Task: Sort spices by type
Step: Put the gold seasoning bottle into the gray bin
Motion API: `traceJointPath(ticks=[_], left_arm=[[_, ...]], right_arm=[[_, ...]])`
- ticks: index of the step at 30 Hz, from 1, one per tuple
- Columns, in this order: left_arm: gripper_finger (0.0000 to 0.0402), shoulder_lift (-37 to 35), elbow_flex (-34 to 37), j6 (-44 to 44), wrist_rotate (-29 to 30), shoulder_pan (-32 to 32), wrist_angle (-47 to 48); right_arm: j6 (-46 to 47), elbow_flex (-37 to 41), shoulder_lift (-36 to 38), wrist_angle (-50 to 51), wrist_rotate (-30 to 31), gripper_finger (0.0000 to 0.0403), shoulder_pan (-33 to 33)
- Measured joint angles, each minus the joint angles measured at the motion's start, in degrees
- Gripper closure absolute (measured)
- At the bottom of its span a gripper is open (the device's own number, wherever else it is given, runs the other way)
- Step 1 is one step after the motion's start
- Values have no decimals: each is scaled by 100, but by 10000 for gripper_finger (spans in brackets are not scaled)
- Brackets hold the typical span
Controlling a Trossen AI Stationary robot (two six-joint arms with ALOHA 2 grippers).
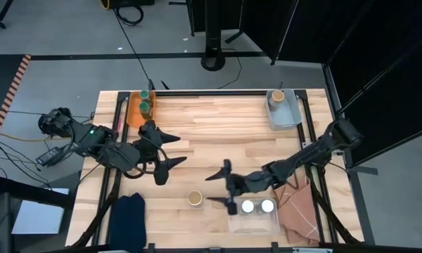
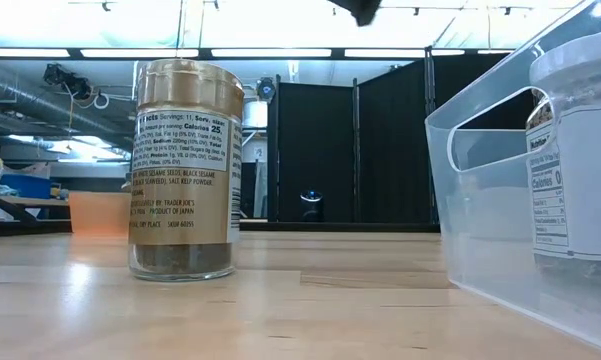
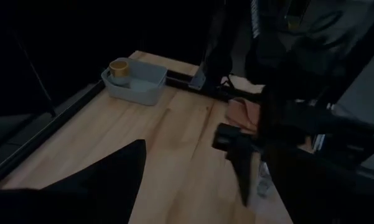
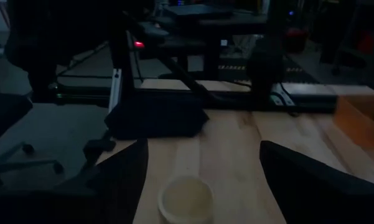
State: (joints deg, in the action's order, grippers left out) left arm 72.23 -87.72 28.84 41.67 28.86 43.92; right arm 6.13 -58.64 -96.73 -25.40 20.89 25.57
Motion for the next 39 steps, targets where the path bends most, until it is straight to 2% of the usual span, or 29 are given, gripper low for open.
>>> traceJointPath(ticks=[9, 13, 20, 32, 39], left_arm=[[69, -78, 2, -144, 57, 0, 298], [69, -296, 2, -149, 60, 6, 391], [69, -646, 4, -160, 61, 11, 782], [69, -741, 46, -156, 59, 11, 1274], [69, -741, 66, -98, 55, 11, 1491]], right_arm=[[-41, -1861, -1242, 1253, 0, 59, -21], [149, -2357, -1667, 1586, 48, 51, -27], [813, -2388, -1956, 1803, 44, 50, -49], [978, -2386, -1999, 2598, 156, 50, -242], [1186, -2384, -2139, 2455, -156, 50, -246]])
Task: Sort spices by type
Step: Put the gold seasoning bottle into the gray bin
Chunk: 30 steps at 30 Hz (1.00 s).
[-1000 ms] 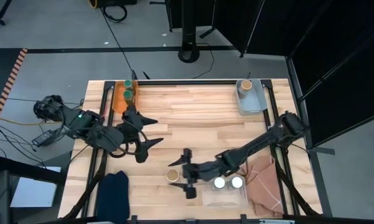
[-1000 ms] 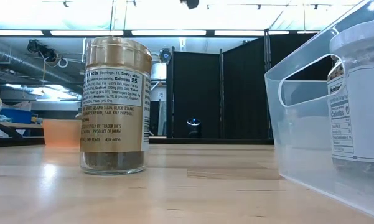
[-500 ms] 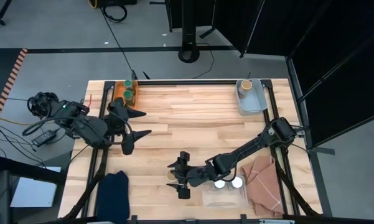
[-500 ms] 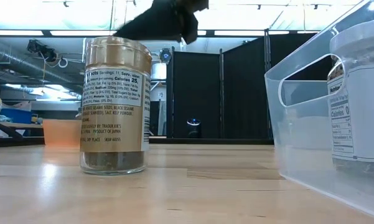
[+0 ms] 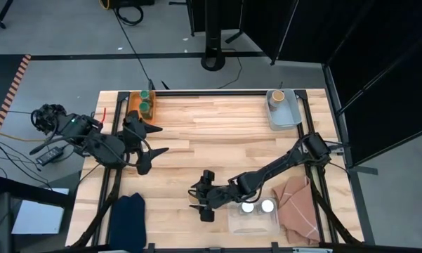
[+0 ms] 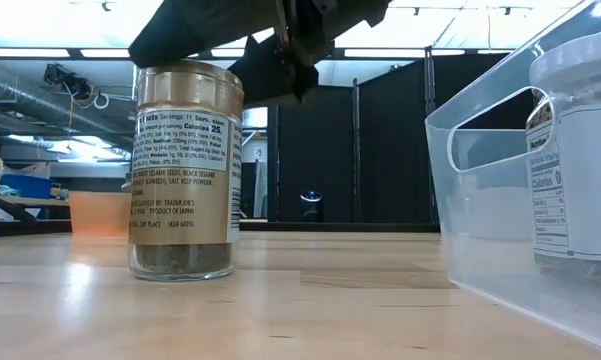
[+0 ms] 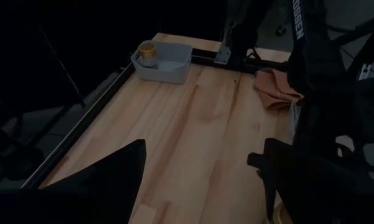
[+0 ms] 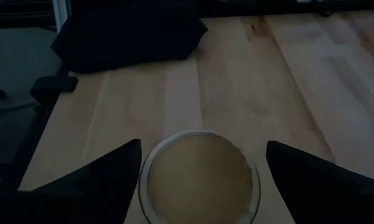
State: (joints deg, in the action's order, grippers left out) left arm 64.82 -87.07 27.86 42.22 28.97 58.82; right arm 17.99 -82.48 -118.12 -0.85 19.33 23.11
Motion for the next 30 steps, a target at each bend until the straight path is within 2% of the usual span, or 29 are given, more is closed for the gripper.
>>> traceJointPath(ticks=[16, 30], left_arm=[[69, 2, 0, -37, 0, 0, -11], [69, 4, 0, -38, -2, 0, -11]], right_arm=[[198, 3, 6, 185, -13, 51, -39], [200, 3, 6, 252, 5, 67, -39]])
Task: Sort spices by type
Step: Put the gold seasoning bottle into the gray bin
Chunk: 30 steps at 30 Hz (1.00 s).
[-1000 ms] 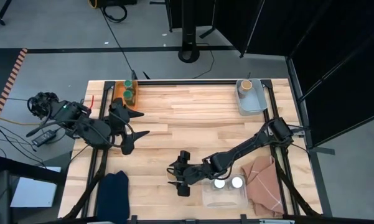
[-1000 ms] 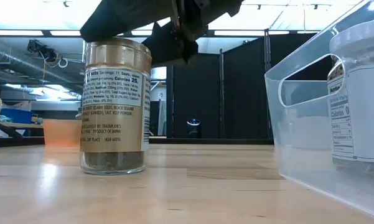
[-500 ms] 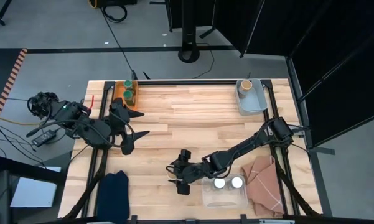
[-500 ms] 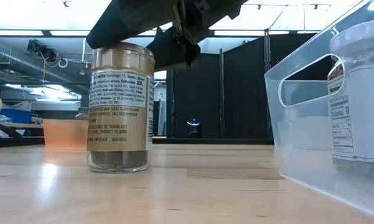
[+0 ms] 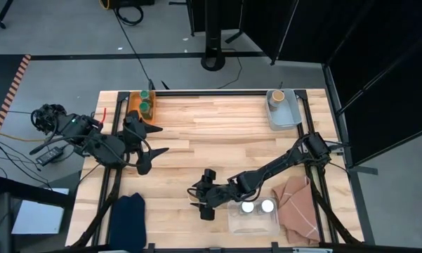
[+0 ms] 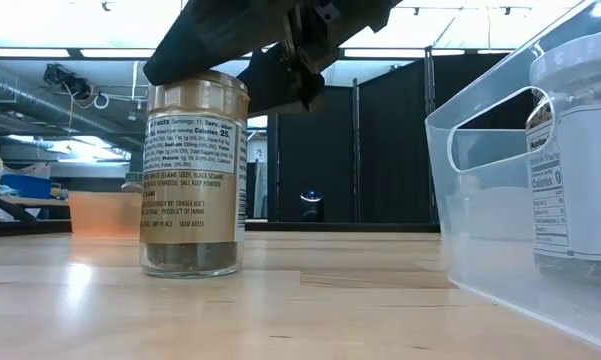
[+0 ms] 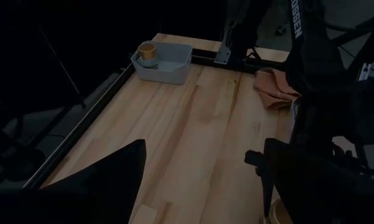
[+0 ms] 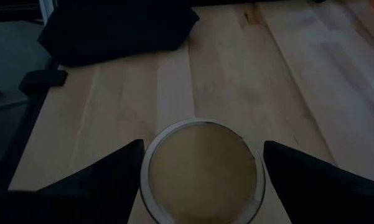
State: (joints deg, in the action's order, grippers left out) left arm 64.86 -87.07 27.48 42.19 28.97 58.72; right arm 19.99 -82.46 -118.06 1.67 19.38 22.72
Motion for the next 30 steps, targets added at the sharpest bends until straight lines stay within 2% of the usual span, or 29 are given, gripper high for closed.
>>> traceJointPath(ticks=[13, 25, 30], left_arm=[[69, 0, 0, -1, -1, 0, 0], [69, 0, 0, -23, -2, 0, 2], [69, 0, 0, -23, -2, 0, 2]], right_arm=[[-1, 0, 0, 195, 0, 74, 0], [139, 0, 1, 253, 50, 108, -48], [593, -4, 19, 493, 392, 112, -45]])
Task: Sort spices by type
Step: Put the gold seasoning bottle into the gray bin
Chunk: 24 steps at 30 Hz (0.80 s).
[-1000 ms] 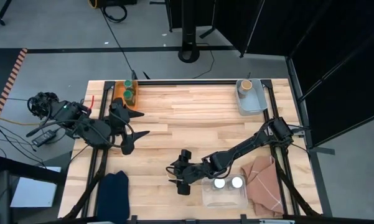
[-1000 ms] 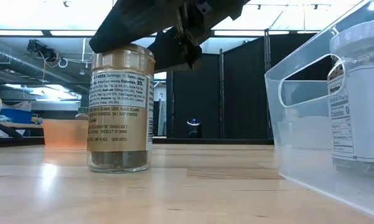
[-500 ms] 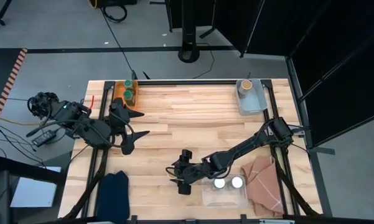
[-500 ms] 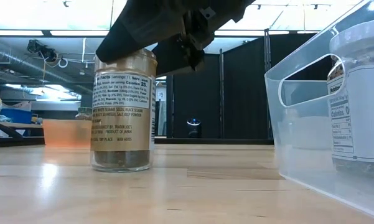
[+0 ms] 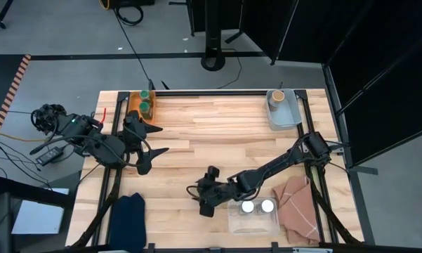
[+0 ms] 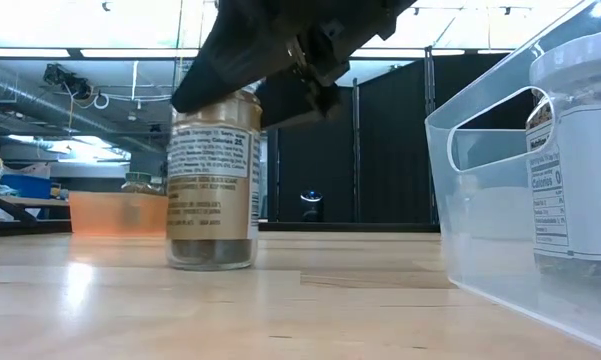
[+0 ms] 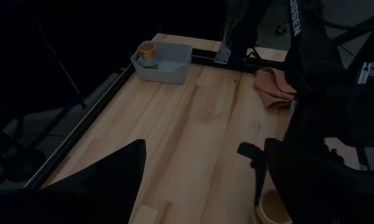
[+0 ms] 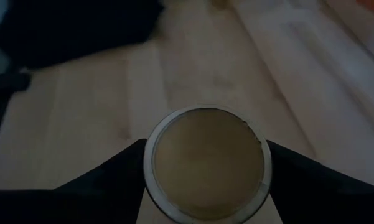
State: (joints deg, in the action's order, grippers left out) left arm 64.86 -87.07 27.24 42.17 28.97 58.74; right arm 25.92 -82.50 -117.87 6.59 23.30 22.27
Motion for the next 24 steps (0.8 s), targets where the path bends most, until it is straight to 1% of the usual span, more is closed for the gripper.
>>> traceJointPath(ticks=[5, 10, 17, 24], left_arm=[[69, 0, 0, -2, 0, 0, 4], [69, 0, 0, -2, 0, 0, 80], [69, 0, 0, 28, 1, 1, 273], [69, 0, 0, 39, 0, 2, 286]], right_arm=[[606, -2, 3, 73, 110, 111, -80], [887, -2, 3, 4, 78, 113, -194], [1002, 0, 19, -32, 57, 112, -380], [822, 17, 151, 119, 15, 113, -627]])
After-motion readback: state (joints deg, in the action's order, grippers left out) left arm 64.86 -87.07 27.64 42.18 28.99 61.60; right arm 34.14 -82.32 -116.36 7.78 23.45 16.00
